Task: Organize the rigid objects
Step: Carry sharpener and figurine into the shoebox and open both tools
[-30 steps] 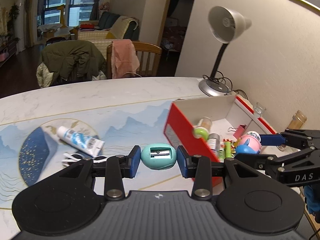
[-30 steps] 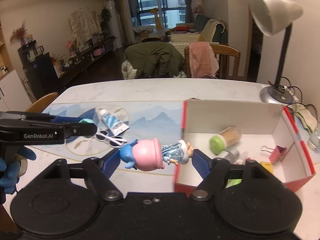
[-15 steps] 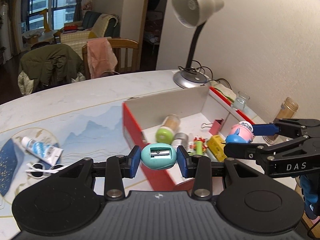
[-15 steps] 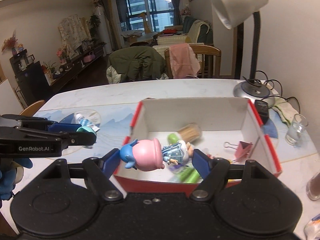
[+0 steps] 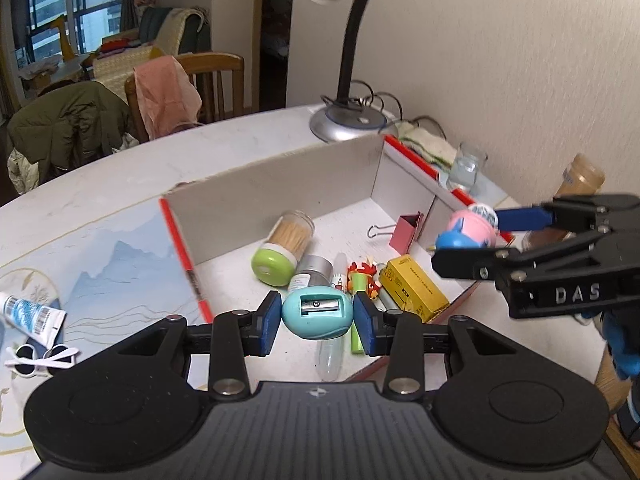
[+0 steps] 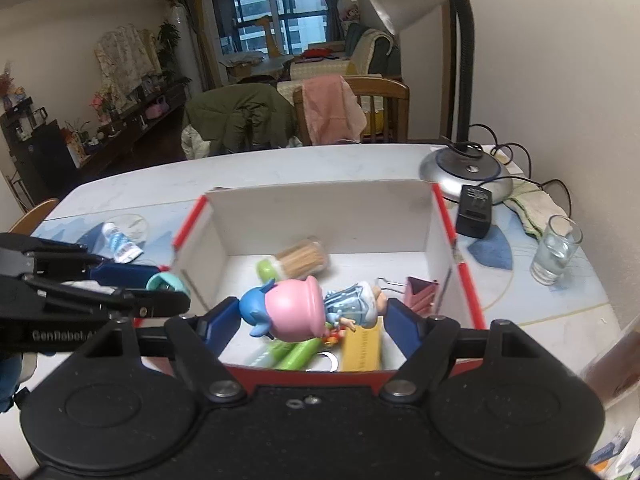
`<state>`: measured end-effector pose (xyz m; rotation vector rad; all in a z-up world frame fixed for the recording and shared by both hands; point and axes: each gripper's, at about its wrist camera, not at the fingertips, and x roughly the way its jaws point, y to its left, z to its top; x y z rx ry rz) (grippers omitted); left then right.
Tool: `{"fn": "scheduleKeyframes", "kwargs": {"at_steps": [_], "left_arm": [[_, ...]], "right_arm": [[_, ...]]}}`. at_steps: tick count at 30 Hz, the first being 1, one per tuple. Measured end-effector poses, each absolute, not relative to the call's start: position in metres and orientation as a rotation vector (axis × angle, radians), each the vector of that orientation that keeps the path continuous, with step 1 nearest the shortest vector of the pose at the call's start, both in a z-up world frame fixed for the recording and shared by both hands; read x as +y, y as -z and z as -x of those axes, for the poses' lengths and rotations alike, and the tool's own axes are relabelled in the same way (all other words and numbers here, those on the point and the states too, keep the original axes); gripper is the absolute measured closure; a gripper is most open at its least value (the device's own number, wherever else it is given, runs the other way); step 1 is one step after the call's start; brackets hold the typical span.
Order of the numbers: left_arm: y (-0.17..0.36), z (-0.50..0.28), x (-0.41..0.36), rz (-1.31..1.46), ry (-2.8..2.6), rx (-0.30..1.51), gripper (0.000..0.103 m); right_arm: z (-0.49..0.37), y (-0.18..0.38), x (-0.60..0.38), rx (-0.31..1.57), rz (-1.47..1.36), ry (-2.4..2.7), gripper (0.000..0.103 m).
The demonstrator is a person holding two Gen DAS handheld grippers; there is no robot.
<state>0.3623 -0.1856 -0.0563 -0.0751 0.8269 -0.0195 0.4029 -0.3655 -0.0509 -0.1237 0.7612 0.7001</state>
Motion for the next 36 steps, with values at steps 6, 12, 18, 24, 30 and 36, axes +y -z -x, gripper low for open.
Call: {"fn": "scheduleKeyframes", "kwargs": {"at_steps": [6, 12, 18, 24, 30, 36], "left_arm": [[0.072, -0.389, -0.198, 0.038, 0.021, 0.885, 0.064], [0.086, -0.411, -0.211, 0.025, 0.034, 0.938, 0.064], [0.096, -0.429, -0.22, 0.033, 0.037, 0.979, 0.064], [0.105, -0.442, -0.222, 0.053, 0.03, 1.022, 0.064], [0.116, -0.449, -0.22, 0.057, 0.018, 1.068, 0.064], [0.124, -0.452, -0.221, 0.061, 0.027, 1.097, 0.065]], "right_arm": [[-0.431, 0.064, -0.366, 0.785, 0.141, -0.688, 0.025], [-0.459, 0.079, -0.358, 0.836, 0.169, -0.675, 0.025], [-0.481, 0.092, -0.342, 0.898, 0.167, -0.662, 0.025], [-0.494, 0.102, -0.326, 0.961, 0.177, -0.633, 0.025], [-0.496, 0.107, -0.311, 0.978, 0.232, -0.617, 0.025], [-0.497, 0.121, -0.307, 1.027, 0.249, -0.607, 0.025]]}}
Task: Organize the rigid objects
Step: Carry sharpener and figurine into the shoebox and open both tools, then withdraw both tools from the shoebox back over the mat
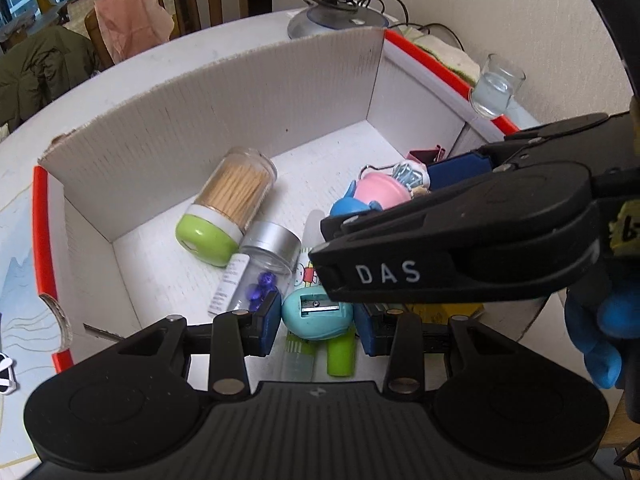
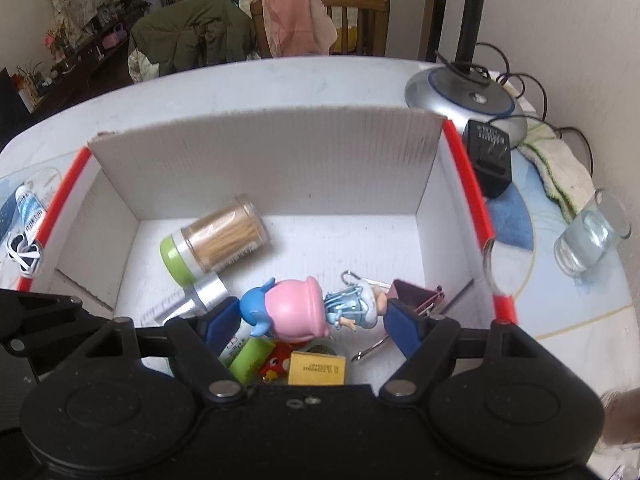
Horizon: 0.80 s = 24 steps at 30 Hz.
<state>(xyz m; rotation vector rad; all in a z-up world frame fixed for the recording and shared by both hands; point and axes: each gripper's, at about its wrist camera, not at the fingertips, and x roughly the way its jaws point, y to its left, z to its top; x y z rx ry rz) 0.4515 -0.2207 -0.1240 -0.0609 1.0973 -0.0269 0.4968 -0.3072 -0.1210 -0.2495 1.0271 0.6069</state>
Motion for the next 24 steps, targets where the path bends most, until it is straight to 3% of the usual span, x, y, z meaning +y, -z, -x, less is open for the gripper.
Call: {"fn": "scheduleKeyframes", "kwargs": {"at_steps": [16, 18, 20, 24], "left_arm": [[0.131, -0.458, -0.217, 0.081, 0.029, 1.135, 0.064], [0.13, -0.457, -0.216, 0.09, 0.028, 1.129, 0.059], [0.127, -0.456, -0.215, 0.098, 0.019, 1.118, 0.047], [0.123, -0.451, -0.212, 0.111, 0.009, 1.098, 0.042]], "right_arm": [[-0.496, 0.12, -0.308, 1.046, 0.234, -0.608, 0.024], [-0.495, 0.116, -0.311, 1.04, 0.219, -0.612, 0.023], [-0.493, 0.113, -0.312, 1.032, 0.212, -0.614, 0.022], [-0.49, 0.107, -0.316, 1.021, 0.194, -0.615, 0.02]]}}
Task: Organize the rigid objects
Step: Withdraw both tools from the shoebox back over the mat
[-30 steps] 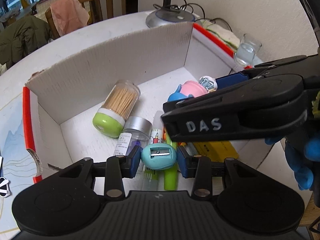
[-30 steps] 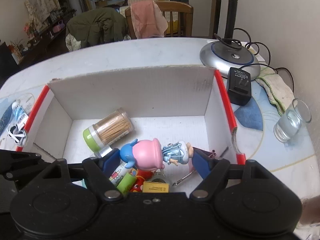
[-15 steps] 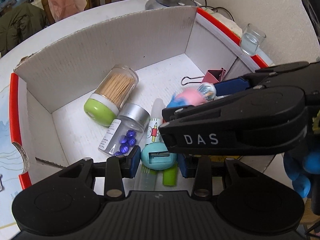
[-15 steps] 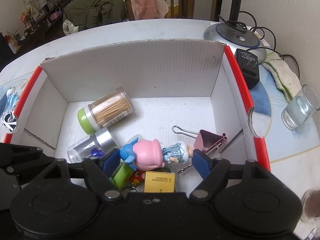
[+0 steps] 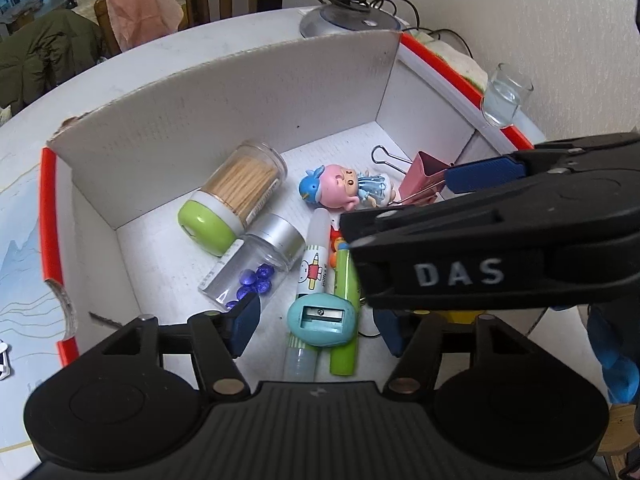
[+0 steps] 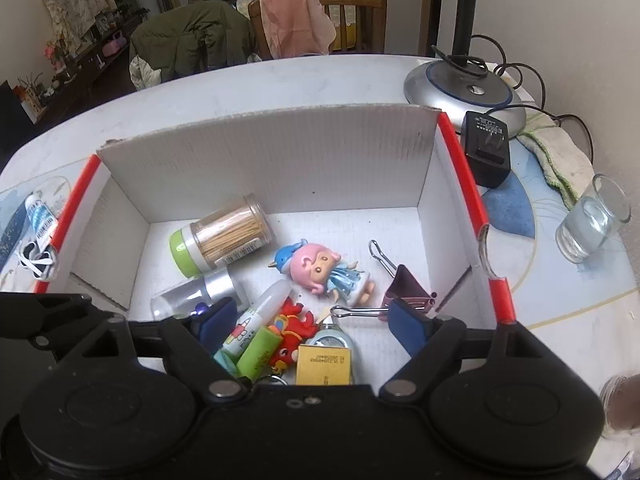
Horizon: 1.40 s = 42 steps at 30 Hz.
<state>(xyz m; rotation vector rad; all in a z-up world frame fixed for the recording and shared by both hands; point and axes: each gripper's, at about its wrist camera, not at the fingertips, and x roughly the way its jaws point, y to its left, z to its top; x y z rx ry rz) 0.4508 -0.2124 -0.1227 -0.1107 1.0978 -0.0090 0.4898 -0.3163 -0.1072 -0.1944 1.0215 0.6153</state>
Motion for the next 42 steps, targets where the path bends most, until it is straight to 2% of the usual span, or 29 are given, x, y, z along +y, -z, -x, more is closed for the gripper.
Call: {"fn": "scheduleKeyframes", "kwargs": {"at_steps": [8, 22, 25, 33, 36, 42], "left_arm": [[0.108, -0.431, -0.206, 0.138, 0.005, 1.045, 0.041], [0.067, -0.383, -0.191, 0.176, -0.029, 0.922, 0.041], [0.06, -0.373, -0.187, 0.187, -0.042, 0.901, 0.032], [0.046, -0.34, -0.175, 0.214, -0.084, 0.858, 0.032], [0.041, -0.328, -0.167, 0.234, -0.109, 0.838, 0.025], [0.032, -0.304, -0.147, 0.259, -0.131, 0.807, 0.022]], "right_arm": [[-0.477, 0.093, -0.322, 0.996, 0.163, -0.636, 0.019], [-0.448, 0.059, -0.332, 0.911, 0.122, -0.682, 0.01], [-0.442, 0.054, -0.334, 0.898, 0.113, -0.699, 0.009], [-0.423, 0.039, -0.34, 0.853, 0.091, -0.714, 0.003], [-0.414, 0.033, -0.341, 0.834, 0.088, -0.72, 0.002], [-0.396, 0.024, -0.338, 0.815, 0.076, -0.742, 0.001]]}}
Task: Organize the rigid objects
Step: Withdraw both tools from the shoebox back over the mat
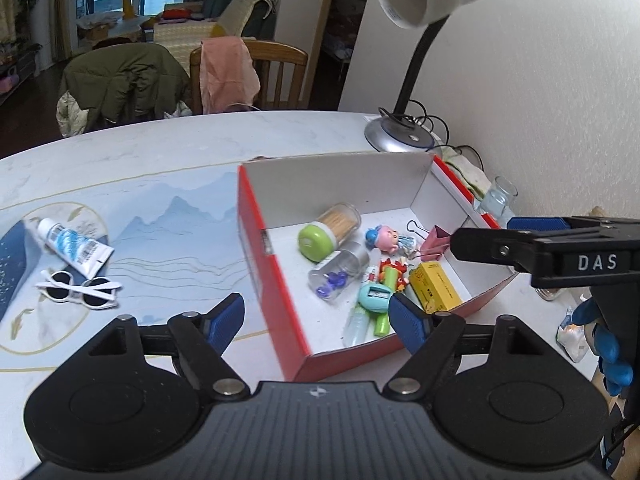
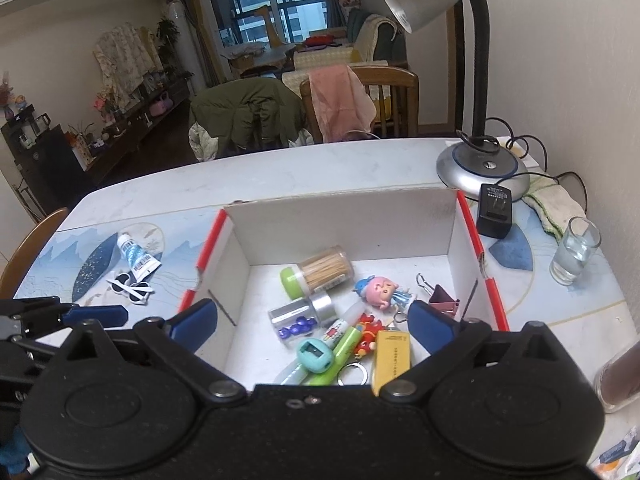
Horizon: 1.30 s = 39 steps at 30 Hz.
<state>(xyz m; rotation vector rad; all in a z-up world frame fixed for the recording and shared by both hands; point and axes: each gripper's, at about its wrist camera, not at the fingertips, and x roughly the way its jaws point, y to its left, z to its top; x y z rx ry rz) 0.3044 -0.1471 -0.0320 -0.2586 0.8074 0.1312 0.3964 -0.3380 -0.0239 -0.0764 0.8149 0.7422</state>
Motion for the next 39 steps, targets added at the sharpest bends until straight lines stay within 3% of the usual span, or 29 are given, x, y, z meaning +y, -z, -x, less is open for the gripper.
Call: {"fn": "scheduleKeyframes", "kwargs": {"at_steps": [9, 14, 39], "left_arm": [[0.021, -0.271, -0.108, 0.27, -0.144, 0.764, 0.018], [0.02, -0.256, -0.081, 0.267, -0.156, 0.759, 0.001], [0.06, -0.206, 0.078, 0.248, -0.203, 0.731, 0.0]], "right_arm": [[-0.366, 0.016, -0.313, 0.797, 0.083, -0.764, 0.001], [-0.35, 0.015, -0.292, 0.807, 0.084, -0.76, 0.001], [-0.296, 0.023, -0.148, 0.846, 0.151, -0.773, 0.002]]}}
